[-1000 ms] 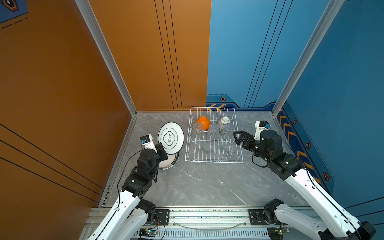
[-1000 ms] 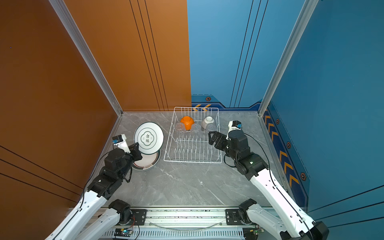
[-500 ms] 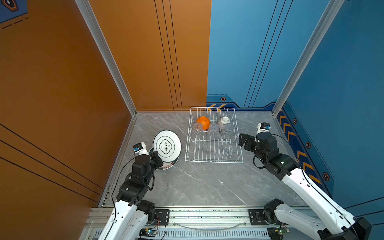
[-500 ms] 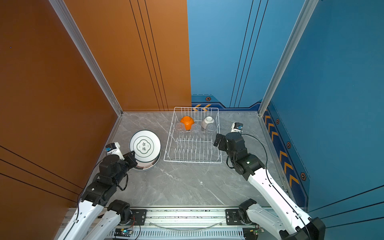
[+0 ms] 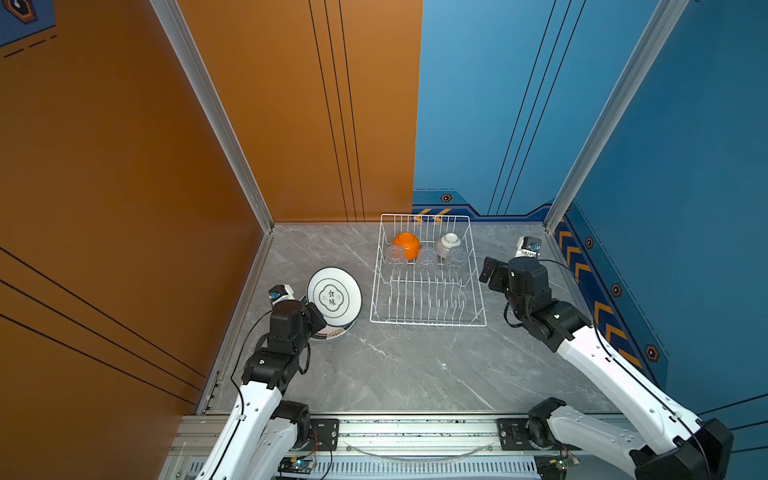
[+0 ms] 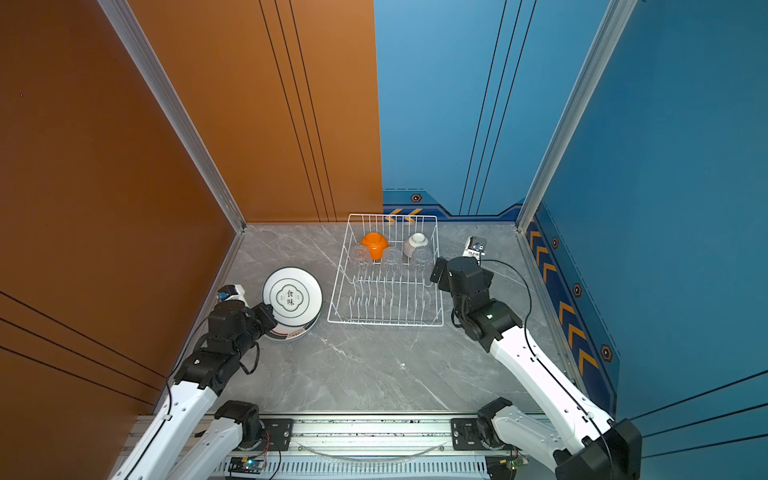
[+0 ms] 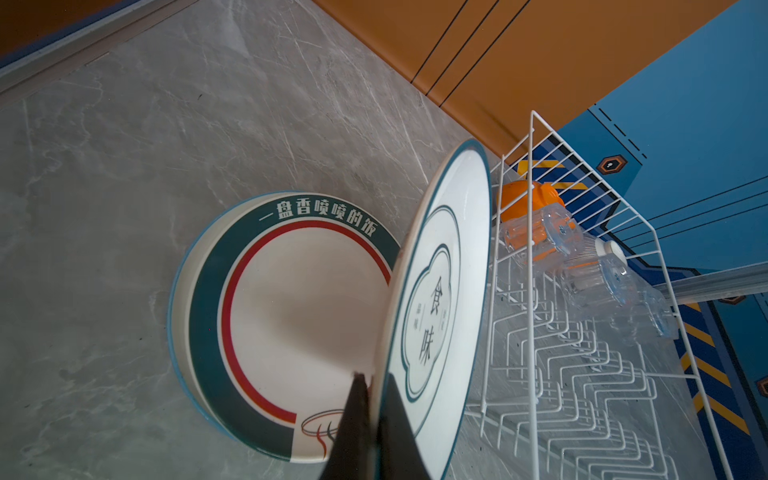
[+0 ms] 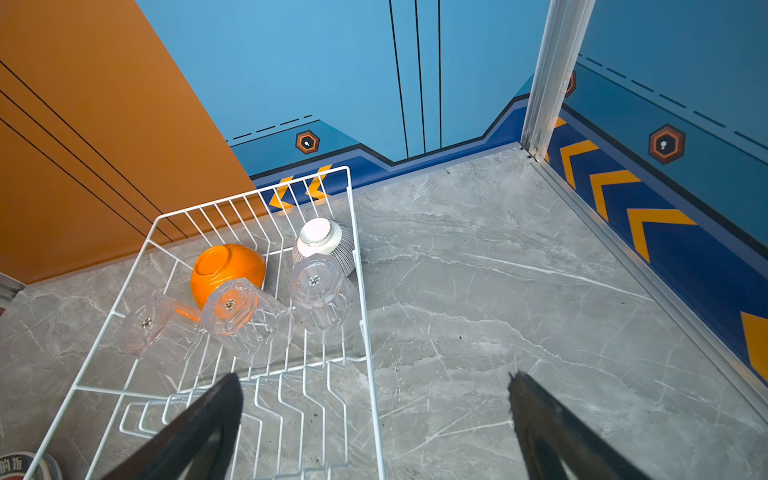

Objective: Unload the mixed dishes from the dish rack
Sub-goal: 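Lower the plate flat onto the plate stack and open the left gripper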

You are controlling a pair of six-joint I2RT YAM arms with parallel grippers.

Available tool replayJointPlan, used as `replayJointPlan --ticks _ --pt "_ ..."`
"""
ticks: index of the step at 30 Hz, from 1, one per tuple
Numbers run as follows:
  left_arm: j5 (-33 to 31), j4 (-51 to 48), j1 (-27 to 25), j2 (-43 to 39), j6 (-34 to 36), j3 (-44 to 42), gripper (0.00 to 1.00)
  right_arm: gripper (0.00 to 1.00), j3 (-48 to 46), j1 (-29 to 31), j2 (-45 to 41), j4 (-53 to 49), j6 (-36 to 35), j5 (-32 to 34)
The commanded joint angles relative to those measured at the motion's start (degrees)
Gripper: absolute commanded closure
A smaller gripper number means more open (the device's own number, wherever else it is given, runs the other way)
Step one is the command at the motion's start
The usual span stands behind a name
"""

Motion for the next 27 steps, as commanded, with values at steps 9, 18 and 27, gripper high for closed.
replayJointPlan --ticks 9,18,27 --pt "12.0 7.3 11.3 6.6 -3.2 -2.3 1.0 0.0 -0.4 -0.2 1.3 2.2 -0.8 -0.3" --pt "18.2 14.3 15.0 14.2 -5.0 -3.4 1.0 0.0 -2.7 -0.2 1.4 1.0 -0.6 -2.9" --pt "19.2 14.0 15.7 18.6 -4.3 -3.0 0.87 0.0 -6.1 1.7 1.3 0.9 0.9 -5.8"
